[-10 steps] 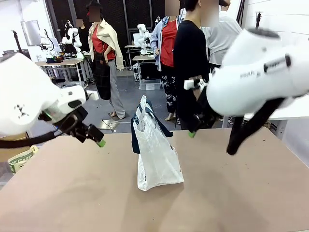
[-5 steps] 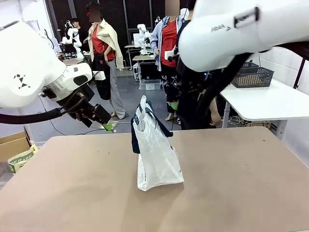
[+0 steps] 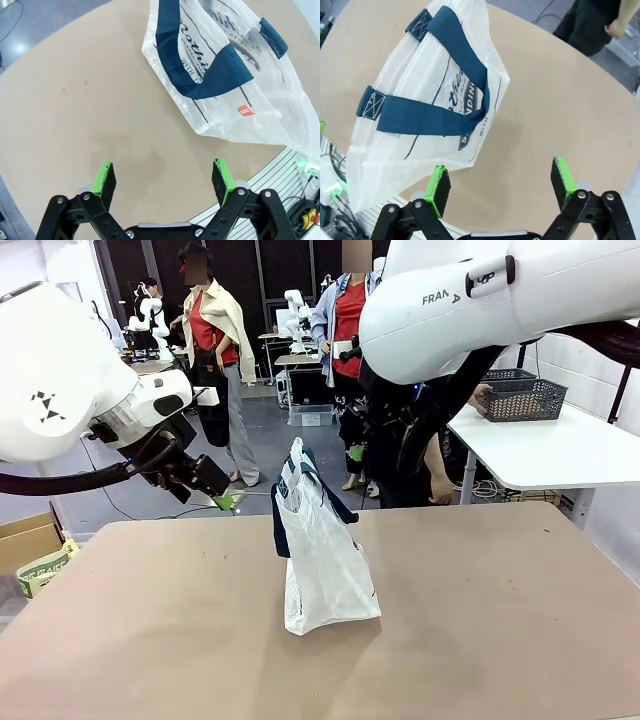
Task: Transfer purchased items from the store into the shopping bag.
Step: Open the Reusable shopping bag in the center of the table.
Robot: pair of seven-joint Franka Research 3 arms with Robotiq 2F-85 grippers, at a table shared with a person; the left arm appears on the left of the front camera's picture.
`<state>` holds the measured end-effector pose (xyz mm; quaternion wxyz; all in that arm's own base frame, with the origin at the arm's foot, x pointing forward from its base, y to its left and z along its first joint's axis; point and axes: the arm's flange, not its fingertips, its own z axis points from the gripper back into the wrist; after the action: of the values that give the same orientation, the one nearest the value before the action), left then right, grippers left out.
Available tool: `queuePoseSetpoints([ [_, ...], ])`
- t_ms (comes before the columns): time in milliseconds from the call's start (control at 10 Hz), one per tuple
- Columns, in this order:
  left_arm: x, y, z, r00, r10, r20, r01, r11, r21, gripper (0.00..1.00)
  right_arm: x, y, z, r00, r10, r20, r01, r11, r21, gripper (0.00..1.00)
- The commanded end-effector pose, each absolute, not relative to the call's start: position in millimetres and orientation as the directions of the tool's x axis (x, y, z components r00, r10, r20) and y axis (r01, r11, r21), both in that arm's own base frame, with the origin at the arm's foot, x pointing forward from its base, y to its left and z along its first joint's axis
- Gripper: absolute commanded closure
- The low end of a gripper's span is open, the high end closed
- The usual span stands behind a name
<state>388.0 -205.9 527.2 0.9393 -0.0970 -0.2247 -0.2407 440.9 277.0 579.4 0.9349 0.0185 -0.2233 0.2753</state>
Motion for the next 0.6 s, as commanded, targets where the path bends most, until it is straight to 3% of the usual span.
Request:
queuePoseSetpoints([
  [0,394.1,-215.8,532.5,0.849,-0.311,0.428,0.414,0.893,-0.173,0.0,449.9,290.8,591.2,0.806,0.432,0.405,-0.454,0.89,-0.045,0.0],
  [200,395.5,-225.1,544.0,0.911,-0.181,0.37,0.29,0.92,-0.264,0.0,473.0,318.1,619.3,0.865,0.358,0.351,-0.382,0.924,-0.001,0.0],
  [500,395.0,-240.7,544.8,0.92,-0.159,0.357,0.277,0.91,-0.308,0.0,508.7,363.5,626.1,0.907,0.343,0.243,-0.353,0.936,-0.005,0.0],
])
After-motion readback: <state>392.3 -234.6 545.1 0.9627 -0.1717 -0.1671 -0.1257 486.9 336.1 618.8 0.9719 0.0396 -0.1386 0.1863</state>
